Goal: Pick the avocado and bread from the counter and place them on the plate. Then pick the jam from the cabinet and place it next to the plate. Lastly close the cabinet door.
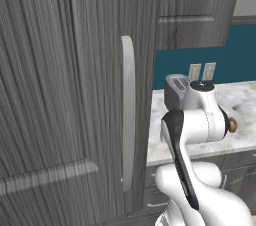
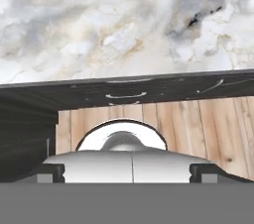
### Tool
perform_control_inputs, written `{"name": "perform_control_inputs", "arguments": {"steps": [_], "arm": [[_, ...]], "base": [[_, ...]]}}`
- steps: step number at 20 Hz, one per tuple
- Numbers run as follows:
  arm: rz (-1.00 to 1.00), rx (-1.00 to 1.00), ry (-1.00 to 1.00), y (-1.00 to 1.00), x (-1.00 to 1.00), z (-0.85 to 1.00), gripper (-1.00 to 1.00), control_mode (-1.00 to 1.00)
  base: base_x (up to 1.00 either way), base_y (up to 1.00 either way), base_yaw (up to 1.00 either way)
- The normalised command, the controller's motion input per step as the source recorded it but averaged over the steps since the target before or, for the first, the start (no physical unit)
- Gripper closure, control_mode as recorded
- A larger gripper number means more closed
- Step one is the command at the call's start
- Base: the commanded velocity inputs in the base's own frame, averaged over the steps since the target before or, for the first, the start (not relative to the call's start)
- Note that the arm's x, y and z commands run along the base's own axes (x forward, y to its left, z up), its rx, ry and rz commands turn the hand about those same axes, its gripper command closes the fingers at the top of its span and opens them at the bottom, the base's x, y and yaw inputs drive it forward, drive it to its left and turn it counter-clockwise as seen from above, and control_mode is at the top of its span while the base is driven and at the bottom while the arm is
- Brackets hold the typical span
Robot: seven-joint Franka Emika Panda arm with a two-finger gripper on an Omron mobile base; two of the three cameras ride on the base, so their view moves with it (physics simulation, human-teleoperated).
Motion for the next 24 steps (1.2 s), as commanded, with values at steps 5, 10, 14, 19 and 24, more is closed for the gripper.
{"name": "perform_control_inputs", "arguments": {"steps": [5,10,14,19,24], "arm": [[0.0,-0.01,-0.05,0.05,0.0,-0.32,-1.0,-1.0],[0.0,0.0,-0.05,-0.05,0.0,-0.11,-1.0,-1.0],[0.0,0.0,0.0,-0.12,0.0,0.0,-1.0,-1.0],[0.0,0.02,0.0,-0.11,-0.02,0.0,-1.0,1.0],[0.0,0.0,0.0,0.0,0.0,0.0,-1.0,1.0]], "base": [[0.0,0.0,0.0],[0.0,0.0,0.0],[0.0,0.0,0.0],[-0.03,-0.02,0.0],[-0.44,-0.01,0.01]]}}
